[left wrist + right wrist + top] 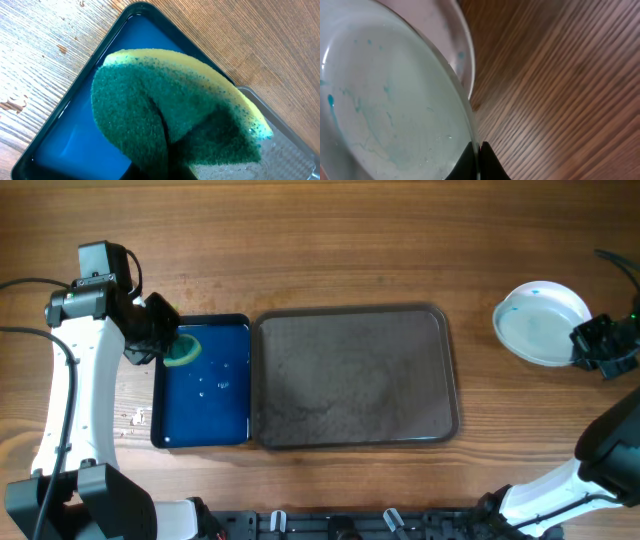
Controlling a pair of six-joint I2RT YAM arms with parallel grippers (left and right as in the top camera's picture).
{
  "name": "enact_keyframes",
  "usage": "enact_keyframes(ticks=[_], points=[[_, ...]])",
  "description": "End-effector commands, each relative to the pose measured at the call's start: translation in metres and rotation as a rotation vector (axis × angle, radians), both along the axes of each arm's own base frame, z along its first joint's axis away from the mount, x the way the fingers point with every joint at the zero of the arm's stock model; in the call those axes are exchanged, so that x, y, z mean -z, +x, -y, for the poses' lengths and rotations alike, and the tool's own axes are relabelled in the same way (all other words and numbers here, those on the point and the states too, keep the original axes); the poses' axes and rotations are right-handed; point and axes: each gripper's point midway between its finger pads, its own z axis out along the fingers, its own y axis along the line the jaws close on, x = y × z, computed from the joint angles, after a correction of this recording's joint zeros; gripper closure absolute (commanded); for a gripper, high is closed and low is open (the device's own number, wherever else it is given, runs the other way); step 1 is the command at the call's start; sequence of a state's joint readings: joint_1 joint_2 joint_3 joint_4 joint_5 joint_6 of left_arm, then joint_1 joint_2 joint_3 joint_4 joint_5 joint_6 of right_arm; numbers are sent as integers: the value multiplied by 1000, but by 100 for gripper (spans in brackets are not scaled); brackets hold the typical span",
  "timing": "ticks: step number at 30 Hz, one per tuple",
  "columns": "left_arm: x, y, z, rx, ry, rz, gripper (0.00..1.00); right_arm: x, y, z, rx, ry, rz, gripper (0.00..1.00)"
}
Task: Clean dirty plates on tray and stack at the side
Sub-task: 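Move the plate right and stack it on the cleaned plates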
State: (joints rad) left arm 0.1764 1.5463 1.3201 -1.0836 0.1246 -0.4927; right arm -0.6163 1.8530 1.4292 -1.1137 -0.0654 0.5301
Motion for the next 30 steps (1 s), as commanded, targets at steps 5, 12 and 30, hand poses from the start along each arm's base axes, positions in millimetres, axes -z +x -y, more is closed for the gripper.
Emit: enact_keyframes(ticks=[5, 12, 30], points=[[-3, 4, -2, -7, 13, 8, 96, -7, 2, 14, 42, -13, 61, 96], [-3, 4, -2, -8, 13, 8, 96, -6, 6, 19, 64, -29, 73, 96], [-2, 0, -2, 13, 23, -9, 96, 27, 14, 32, 89, -40, 38, 96]])
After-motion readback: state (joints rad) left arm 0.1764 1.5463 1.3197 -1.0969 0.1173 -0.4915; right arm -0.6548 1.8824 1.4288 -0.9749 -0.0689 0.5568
